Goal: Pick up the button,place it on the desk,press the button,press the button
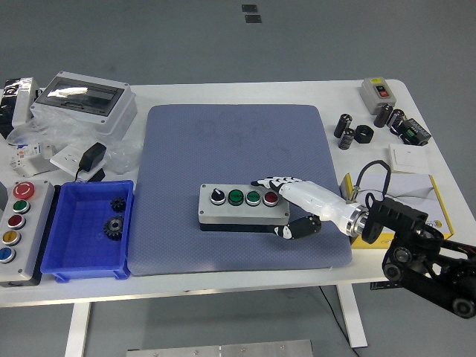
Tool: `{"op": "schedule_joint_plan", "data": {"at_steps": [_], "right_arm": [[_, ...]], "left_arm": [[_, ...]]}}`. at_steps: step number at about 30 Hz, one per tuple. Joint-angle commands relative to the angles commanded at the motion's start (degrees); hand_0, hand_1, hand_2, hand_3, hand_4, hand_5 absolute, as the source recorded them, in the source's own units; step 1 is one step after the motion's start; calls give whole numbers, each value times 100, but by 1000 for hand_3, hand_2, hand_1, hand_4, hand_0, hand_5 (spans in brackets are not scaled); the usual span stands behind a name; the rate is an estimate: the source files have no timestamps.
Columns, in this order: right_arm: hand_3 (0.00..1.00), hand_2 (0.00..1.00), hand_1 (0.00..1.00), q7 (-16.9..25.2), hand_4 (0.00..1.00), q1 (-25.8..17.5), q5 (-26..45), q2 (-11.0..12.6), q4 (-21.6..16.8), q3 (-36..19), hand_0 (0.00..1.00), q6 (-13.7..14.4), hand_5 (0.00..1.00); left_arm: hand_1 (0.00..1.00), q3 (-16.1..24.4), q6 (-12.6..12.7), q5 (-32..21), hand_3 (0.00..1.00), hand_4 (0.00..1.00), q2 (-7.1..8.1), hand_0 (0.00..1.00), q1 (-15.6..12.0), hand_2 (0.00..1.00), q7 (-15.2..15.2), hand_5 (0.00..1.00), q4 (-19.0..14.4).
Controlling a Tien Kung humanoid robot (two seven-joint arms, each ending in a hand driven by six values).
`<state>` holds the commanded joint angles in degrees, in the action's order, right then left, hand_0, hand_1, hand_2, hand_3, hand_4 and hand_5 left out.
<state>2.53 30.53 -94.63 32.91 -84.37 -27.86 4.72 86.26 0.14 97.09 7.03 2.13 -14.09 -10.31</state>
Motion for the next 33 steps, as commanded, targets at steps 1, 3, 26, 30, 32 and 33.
{"op": "schedule_joint_plan", "data": {"at_steps": [1, 3, 26, 30, 32, 33], "right_arm": [[998, 998, 998, -6, 690, 4, -4, 69, -95, -17, 998, -7, 128], [998, 998, 998, -20, 706, -3, -15, 234, -294, -94, 998, -20, 162], [998, 488, 371, -2905, 420, 67, 1662, 983, -1756, -1883, 154, -2442, 238], [998, 488, 371, -3348, 420, 218, 1610, 832, -1756, -1720, 154, -2941, 238], [939, 319, 274, -3454, 264, 263, 1583, 744, -1756, -1660, 116, -3099, 125], [939, 319, 274, -3476, 264, 277, 1580, 699, -1756, -1637, 116, -3140, 125]], "left_arm": [[602, 5, -2, 9, 599, 586, 2, 600, -2, 532, 1, 208, 0], [602, 15, -3, 22, 597, 586, 4, 599, -5, 533, 2, 210, 0], [602, -100, 41, -161, 598, 579, 5, 600, -9, 532, -33, 211, 0], [602, -91, 29, -161, 598, 579, 7, 600, -21, 532, -50, 211, 0], [602, -68, 29, -146, 598, 581, 5, 601, -31, 532, -60, 216, 0], [602, -61, 29, -143, 598, 581, 3, 601, -34, 532, -64, 216, 0]]}}
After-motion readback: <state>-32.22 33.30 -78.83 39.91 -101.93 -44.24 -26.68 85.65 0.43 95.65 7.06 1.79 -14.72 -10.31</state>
